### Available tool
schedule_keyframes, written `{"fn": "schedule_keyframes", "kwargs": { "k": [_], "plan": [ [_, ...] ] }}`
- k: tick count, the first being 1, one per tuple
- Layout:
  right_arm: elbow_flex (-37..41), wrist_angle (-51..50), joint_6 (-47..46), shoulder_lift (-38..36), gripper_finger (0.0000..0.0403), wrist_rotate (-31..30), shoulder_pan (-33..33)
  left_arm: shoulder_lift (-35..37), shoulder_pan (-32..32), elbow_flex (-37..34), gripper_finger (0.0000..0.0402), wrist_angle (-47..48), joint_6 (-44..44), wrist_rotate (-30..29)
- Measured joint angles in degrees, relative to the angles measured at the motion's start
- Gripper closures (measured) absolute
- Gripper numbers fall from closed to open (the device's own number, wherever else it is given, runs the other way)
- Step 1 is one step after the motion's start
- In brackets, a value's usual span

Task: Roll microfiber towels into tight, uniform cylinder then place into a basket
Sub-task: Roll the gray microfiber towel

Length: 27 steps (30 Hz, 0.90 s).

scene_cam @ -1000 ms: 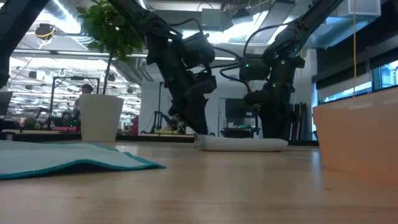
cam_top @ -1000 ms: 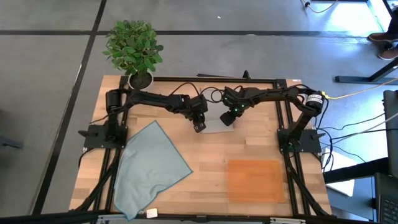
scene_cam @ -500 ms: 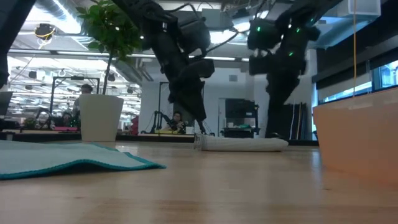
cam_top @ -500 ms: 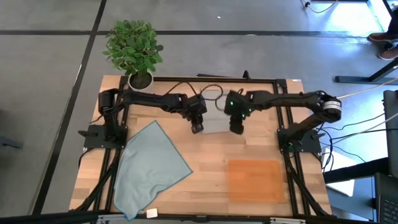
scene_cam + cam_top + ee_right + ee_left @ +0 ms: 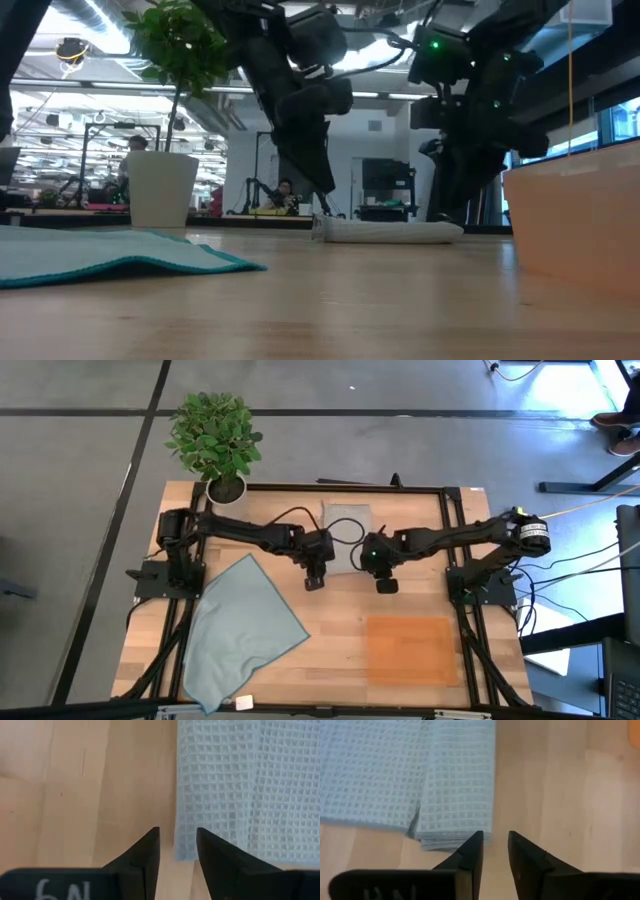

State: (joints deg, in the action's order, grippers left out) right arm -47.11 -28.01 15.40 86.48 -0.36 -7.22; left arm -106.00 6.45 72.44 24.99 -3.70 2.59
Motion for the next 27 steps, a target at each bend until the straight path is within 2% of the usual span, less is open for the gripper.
{"fn": "schedule_keyframes", "kwargs": {
  "k": [4, 10, 17, 27],
  "plan": [
    [1.0, 0.8, 0.0, 0.0, 0.0273, 0.0, 0.0, 0.0, -1.4, 0.0, 0.0321, -0.2, -1.1, 0.3],
    [1.3, 1.2, -0.1, 0.0, 0.0273, 0.1, 0.0, 0.0, -2.3, 0.0, 0.0322, -0.3, 1.2, -3.5],
    [1.3, 1.1, -0.1, 0.0, 0.0273, 0.4, 0.0, 0.0, -3.4, 0.0, 0.0331, -0.3, 2.8, -4.5],
    [1.3, 1.1, -0.2, 0.0, 0.0273, 0.5, 0.0, 0.0, -5.1, 0.0, 0.0296, -0.3, 3.9, -7.7]
  ]
}}
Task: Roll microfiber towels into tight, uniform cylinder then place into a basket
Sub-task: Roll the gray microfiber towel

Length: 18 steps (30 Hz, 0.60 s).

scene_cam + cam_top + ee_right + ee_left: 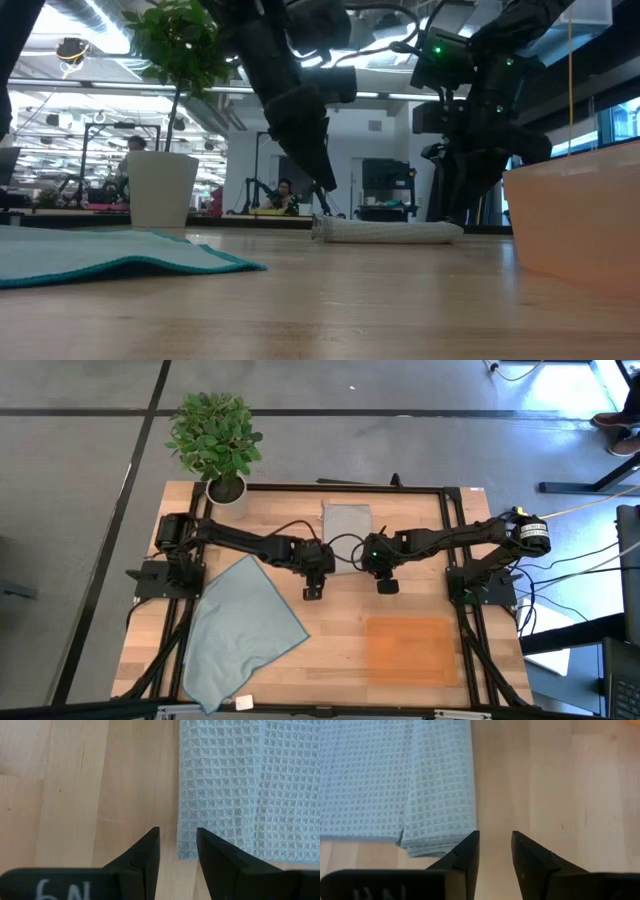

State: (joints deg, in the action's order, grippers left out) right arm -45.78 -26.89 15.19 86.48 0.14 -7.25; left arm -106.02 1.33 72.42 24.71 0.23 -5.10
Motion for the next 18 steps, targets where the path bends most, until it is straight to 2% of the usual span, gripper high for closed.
{"fn": "schedule_keyframes", "kwargs": {
  "k": [6, 18],
  "plan": [
    [0.3, 0.8, 0.1, 0.0, 0.0273, 0.0, 0.0, -0.9, -0.4, -0.1, 0.0287, 0.5, 0.4, -4.6],
    [6.7, 10.5, 0.2, 0.0, 0.0273, -2.5, 0.0, -1.3, -0.4, 0.0, 0.0289, -0.4, 0.3, -4.8]
  ]
}}
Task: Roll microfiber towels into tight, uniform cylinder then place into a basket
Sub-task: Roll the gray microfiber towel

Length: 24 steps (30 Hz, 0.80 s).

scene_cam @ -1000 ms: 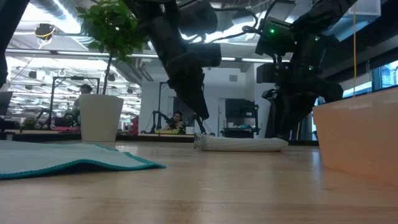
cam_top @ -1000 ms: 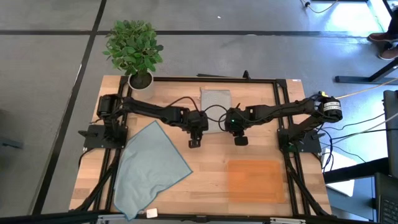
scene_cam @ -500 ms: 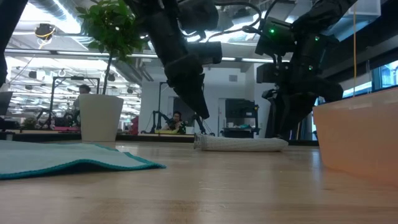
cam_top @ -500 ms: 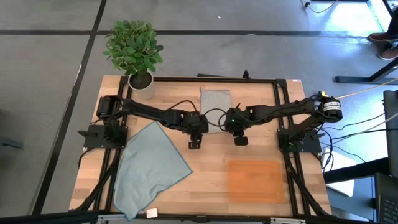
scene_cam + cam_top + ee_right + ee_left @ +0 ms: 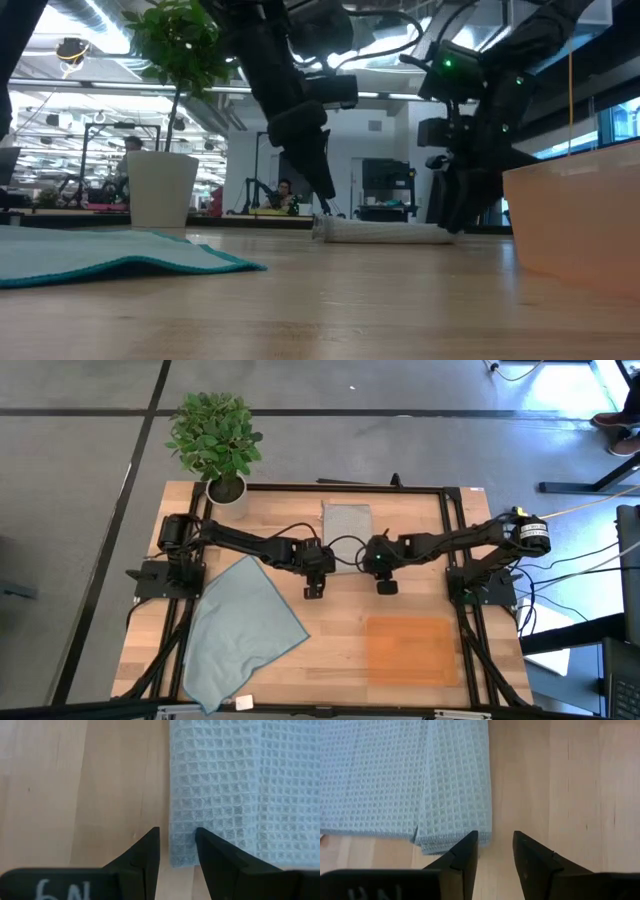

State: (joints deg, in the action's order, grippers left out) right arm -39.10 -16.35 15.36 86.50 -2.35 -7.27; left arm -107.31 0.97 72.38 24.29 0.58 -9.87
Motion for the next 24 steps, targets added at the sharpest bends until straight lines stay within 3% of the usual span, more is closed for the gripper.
{"fn": "schedule_keyframes", "kwargs": {
  "k": [18, 24],
  "plan": [
    [4.1, 7.7, -3.1, 0.0, 0.0273, -3.2, 0.0, -2.2, 0.1, 0.0, 0.0291, -4.9, 0.2, 0.1],
    [4.1, 7.9, -3.2, 0.0, 0.0275, -3.2, 0.0, -5.4, 0.0, 0.0, 0.0291, -5.5, 6.3, -0.4]
  ]
}}
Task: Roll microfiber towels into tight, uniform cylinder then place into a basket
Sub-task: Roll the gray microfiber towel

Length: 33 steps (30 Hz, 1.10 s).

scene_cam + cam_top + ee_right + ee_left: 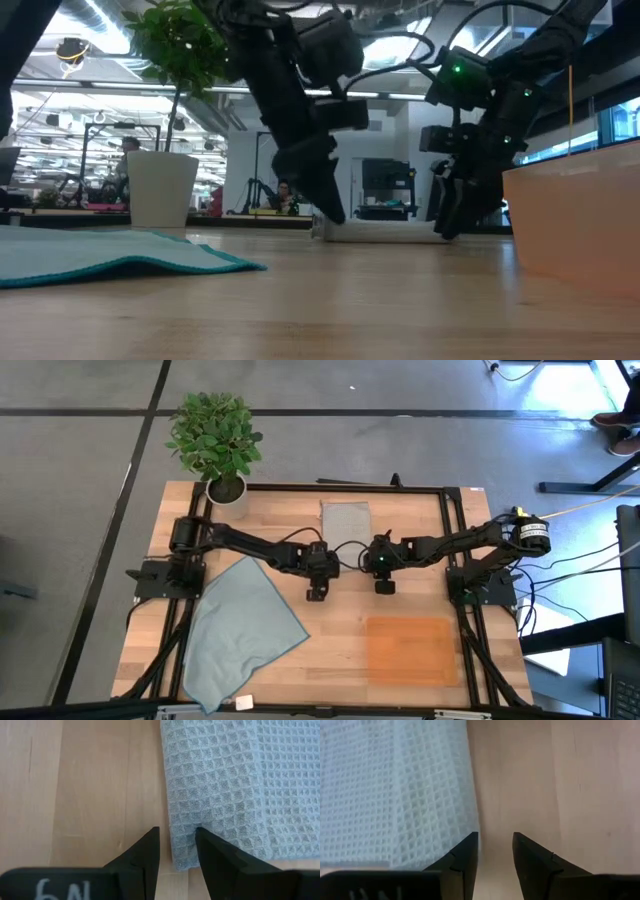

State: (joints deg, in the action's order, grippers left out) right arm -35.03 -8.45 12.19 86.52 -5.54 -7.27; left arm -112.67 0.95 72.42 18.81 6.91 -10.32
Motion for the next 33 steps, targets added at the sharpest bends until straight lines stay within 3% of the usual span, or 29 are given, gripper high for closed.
{"fn": "schedule_keyframes", "kwargs": {
  "k": [7, 17, 22, 27, 33],
  "plan": [
    [0.0, 0.0, 0.0, 0.0, 0.0294, 1.1, 0.0, -1.0, 0.0, 0.0, 0.0291, -0.4, 0.3, -6.9],
    [0.0, 0.1, 0.0, 0.0, 0.0297, 1.2, 0.0, -1.0, -0.1, 0.0, 0.0291, -0.4, -0.2, -8.6],
    [0.0, 0.1, 0.0, 0.0, 0.0297, 1.2, 0.0, -0.7, -1.6, 0.1, 0.0291, -0.6, 8.5, -6.0],
    [0.0, 0.1, -0.1, 0.0, 0.0297, 1.2, 0.0, -0.6, -2.7, 1.3, 0.0291, -0.5, 10.6, -13.0],
    [0.0, 0.1, -0.1, 0.0, 0.0297, 1.2, 0.0, -0.6, -0.8, 0.9, 0.0291, -0.1, 6.1, -8.8]
  ]
}}
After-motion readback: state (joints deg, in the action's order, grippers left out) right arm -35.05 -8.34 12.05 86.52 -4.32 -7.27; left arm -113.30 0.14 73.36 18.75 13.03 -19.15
